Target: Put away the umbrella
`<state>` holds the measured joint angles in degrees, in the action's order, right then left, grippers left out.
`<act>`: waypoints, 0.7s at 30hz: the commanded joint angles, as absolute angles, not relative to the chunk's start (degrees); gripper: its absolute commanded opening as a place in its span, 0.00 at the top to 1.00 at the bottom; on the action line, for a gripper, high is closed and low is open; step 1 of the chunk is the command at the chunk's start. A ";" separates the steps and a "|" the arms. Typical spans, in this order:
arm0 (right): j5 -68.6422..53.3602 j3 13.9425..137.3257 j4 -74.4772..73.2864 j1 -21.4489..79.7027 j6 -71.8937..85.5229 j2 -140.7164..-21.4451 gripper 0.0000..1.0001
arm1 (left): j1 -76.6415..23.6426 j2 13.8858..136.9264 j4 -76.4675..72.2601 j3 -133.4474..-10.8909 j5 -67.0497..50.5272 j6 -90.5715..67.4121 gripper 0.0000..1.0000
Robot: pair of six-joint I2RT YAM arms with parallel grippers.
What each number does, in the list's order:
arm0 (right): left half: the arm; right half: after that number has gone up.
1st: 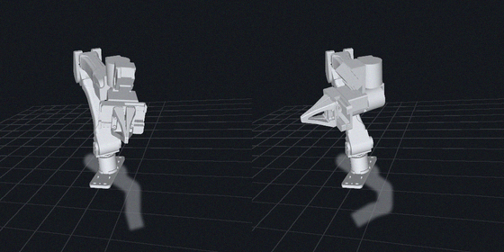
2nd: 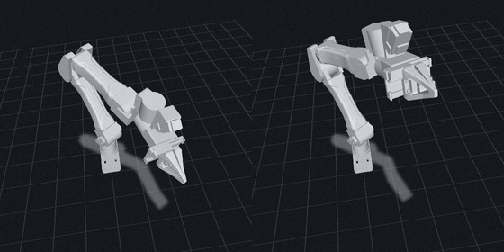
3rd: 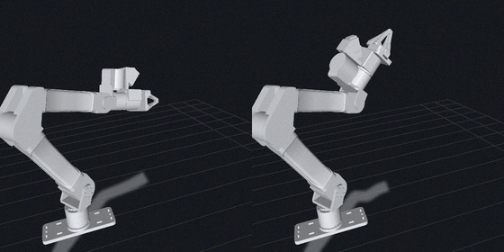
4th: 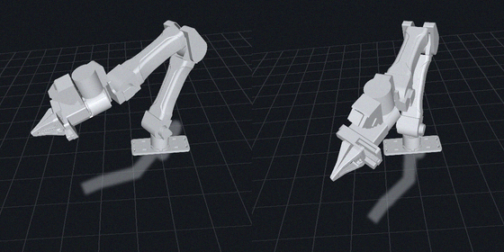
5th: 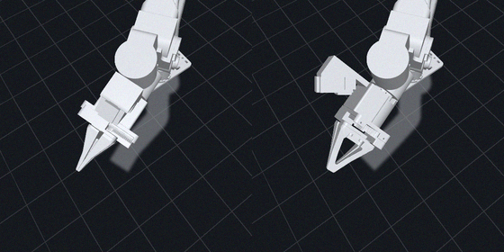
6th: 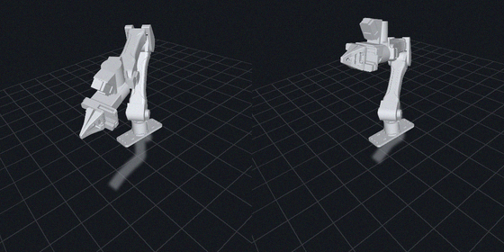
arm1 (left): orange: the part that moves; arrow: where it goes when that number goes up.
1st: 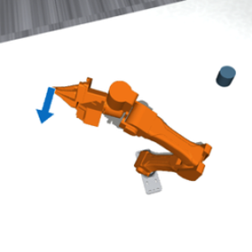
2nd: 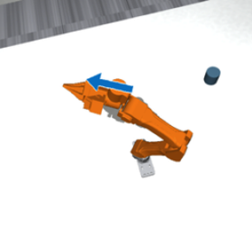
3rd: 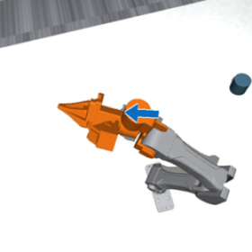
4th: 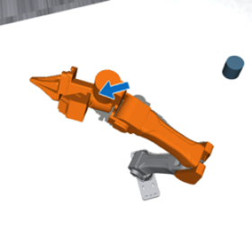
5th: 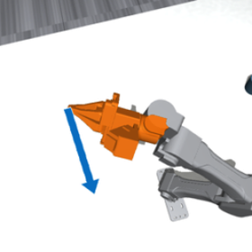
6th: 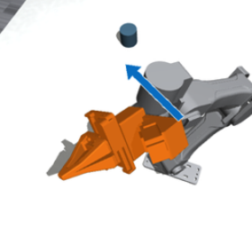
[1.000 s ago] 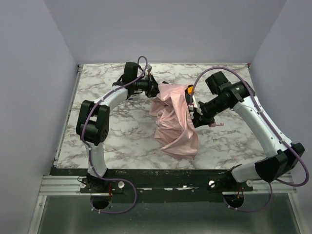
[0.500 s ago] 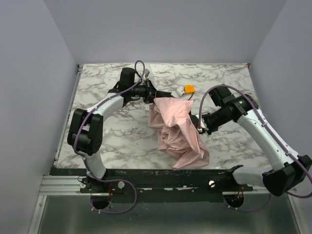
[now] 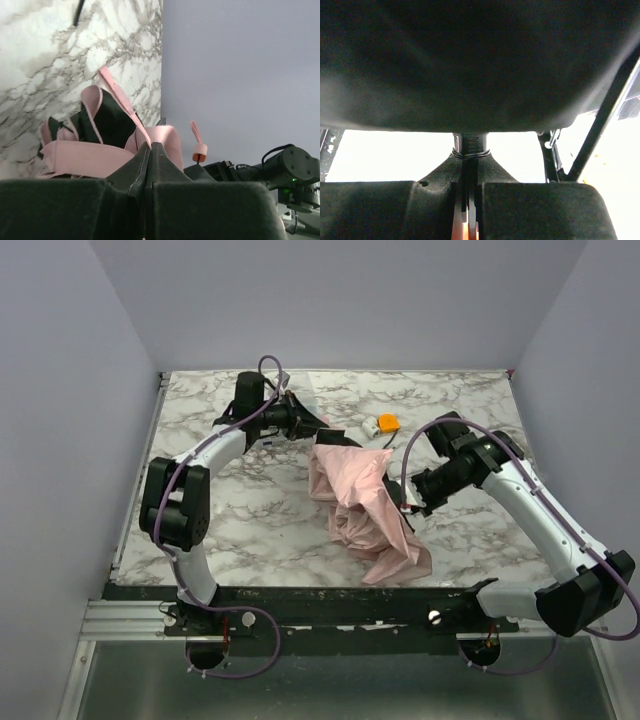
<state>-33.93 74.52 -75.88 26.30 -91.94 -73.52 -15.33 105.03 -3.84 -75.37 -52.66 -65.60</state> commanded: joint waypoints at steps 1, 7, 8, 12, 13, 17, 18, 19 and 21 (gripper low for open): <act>-30.85 75.01 -73.47 26.45 -86.89 -73.06 1.00 | -12.67 103.68 -4.81 -73.18 -49.28 -65.29 1.00; -32.04 71.49 -74.52 26.54 -87.44 -74.50 1.00 | -11.87 105.94 -5.34 -76.52 -49.90 -67.03 1.00; -32.59 71.81 -74.58 26.53 -87.41 -75.13 1.00 | -12.30 106.96 -4.16 -78.65 -50.14 -66.86 1.00; -32.29 73.95 -71.95 26.81 -82.38 -78.48 1.00 | -14.06 109.55 -0.75 -85.91 -51.59 -66.28 1.00; -31.78 74.61 -71.75 26.81 -81.57 -79.65 1.00 | -14.52 109.76 -0.41 -86.67 -52.00 -66.14 1.00; -31.21 73.95 -69.09 26.89 -79.08 -81.51 1.00 | -15.68 110.87 1.32 -87.78 -53.11 -65.13 1.00; -30.98 73.31 -67.57 27.05 -77.64 -81.70 1.00 | -15.88 111.29 1.40 -87.93 -53.49 -65.04 1.00; -30.81 73.26 -66.93 27.15 -76.35 -82.40 1.00 | -16.10 111.50 1.45 -88.03 -53.75 -64.89 1.00; -30.25 74.64 -66.68 27.15 -72.37 -85.50 1.00 | -16.57 111.56 0.80 -88.06 -54.76 -64.69 1.00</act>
<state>-30.65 73.03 -69.82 26.70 -79.94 -82.32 -15.94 109.86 -0.75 -87.13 -51.66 -65.78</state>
